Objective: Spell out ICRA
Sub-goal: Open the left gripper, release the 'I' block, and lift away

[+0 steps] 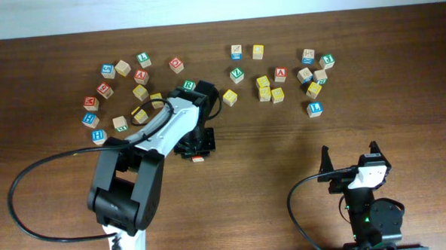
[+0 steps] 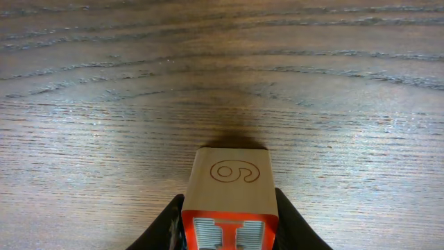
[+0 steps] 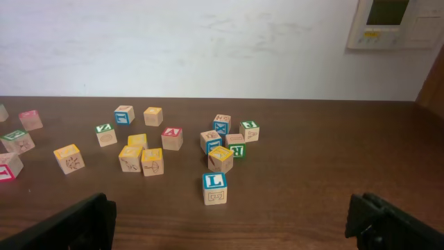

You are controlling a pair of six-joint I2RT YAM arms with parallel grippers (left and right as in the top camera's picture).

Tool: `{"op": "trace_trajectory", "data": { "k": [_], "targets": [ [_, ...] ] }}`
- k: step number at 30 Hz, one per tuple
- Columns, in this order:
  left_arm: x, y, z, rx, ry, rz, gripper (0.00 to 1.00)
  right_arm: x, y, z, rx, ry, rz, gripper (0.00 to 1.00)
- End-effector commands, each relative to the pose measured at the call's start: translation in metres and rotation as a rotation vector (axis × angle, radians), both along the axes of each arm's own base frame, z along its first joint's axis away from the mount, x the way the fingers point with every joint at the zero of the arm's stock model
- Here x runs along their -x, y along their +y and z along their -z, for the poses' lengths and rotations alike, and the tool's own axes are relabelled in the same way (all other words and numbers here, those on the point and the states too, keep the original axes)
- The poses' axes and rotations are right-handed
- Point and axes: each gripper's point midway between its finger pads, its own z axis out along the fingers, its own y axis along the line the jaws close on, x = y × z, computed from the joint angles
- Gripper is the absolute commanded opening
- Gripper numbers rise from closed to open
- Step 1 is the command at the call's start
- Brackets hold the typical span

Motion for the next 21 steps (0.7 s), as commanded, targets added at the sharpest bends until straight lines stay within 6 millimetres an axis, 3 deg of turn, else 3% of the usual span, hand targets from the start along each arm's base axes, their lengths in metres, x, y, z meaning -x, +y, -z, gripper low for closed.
{"op": "trace_trajectory", "data": {
  "k": [1, 3, 10, 16, 21],
  "targets": [
    [-0.005, 0.000, 0.000, 0.003, -0.004, -0.007, 0.37, 0.000, -0.003, 0.003, -0.010, 0.005, 0.016, 0.98],
    [-0.004, 0.000, -0.001, 0.001, 0.001, -0.003, 0.43, 0.000, -0.003, 0.003, -0.010, 0.005, 0.016, 0.98],
    [-0.006, -0.001, -0.011, 0.000, 0.005, 0.004, 0.42, 0.000, -0.003, 0.003, -0.011, 0.005, 0.016, 0.98],
    [-0.028, -0.008, -0.063, 0.023, -0.037, 0.029, 0.41, 0.000, -0.003, 0.003, -0.010, 0.004, 0.016, 0.98],
    [-0.063, -0.002, -0.126, 0.073, -0.151, 0.022, 0.43, 0.000, -0.003, 0.003, -0.010, 0.005, 0.016, 0.98]
  ]
}}
